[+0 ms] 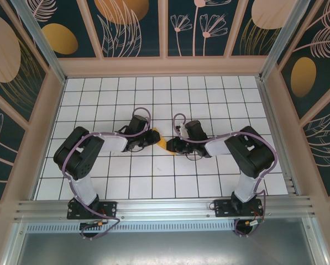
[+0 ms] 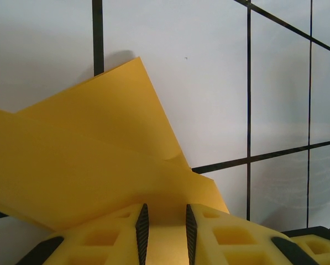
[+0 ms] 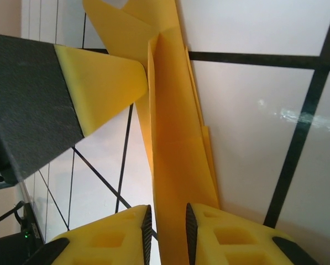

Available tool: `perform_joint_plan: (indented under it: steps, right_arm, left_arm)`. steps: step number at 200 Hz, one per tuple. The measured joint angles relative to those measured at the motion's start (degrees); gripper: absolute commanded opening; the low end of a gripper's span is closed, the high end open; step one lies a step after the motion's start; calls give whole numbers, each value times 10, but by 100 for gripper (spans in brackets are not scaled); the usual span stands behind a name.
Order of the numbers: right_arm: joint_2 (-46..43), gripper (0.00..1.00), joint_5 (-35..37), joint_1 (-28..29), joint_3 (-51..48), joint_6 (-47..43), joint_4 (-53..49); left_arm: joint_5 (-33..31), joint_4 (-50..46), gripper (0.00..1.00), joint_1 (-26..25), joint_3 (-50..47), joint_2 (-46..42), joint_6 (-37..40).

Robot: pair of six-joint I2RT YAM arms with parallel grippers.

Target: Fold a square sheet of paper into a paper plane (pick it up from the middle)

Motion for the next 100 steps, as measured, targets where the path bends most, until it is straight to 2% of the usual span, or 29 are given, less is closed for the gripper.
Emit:
perform_joint_plan:
  steps: [37, 100]
  right_arm:
    - [0, 9, 0, -2, 0, -1, -7]
    - [2, 5, -4, -17, -27, 34, 27]
  left_arm:
    - [0, 0, 29, 0, 0, 0, 0]
    - [2, -2, 39, 0, 8, -7, 4]
